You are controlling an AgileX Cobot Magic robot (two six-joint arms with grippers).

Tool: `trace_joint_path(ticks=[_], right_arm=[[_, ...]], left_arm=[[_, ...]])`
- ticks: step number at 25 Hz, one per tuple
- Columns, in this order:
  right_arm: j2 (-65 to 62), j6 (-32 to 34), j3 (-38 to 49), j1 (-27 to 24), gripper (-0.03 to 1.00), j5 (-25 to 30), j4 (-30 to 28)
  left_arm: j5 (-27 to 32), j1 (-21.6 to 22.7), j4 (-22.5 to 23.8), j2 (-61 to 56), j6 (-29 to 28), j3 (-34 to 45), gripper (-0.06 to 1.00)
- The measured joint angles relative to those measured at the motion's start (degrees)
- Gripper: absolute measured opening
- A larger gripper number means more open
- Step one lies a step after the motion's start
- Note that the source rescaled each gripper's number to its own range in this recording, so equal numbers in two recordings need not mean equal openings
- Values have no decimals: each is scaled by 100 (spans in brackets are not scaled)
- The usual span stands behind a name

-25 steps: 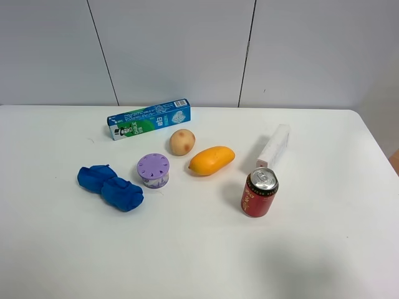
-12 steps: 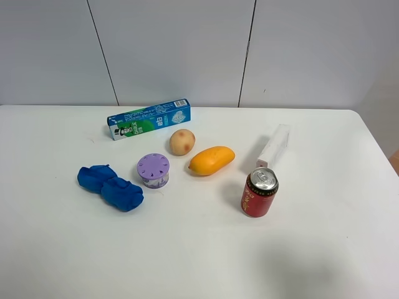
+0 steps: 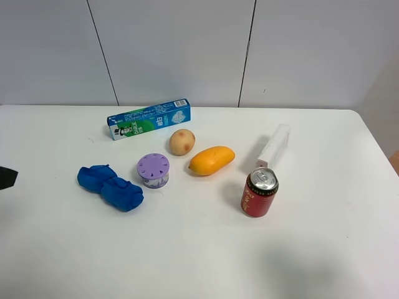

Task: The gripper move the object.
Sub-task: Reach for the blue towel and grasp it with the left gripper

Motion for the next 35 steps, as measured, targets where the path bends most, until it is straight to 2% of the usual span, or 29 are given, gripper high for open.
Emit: trace_joint_path(ticks=[9, 16, 29, 32, 35], right_arm=[[0, 0, 0, 0, 100, 0, 0], [0, 0, 0, 0, 100, 0, 0], [0, 0, 0, 0, 100, 0, 0], [0, 0, 0, 0, 100, 0, 0], [0, 0, 0, 0, 100, 0, 0]], left_arm=[[-318, 0, 0, 1786, 987, -440, 98], [-589, 0, 0, 2702, 2104, -682, 98], [-1303, -471, 12, 3788, 5742, -929, 97], [-1338, -626, 6, 4026, 6528, -929, 89], [-1344, -786, -148, 4284, 7071, -929, 78]])
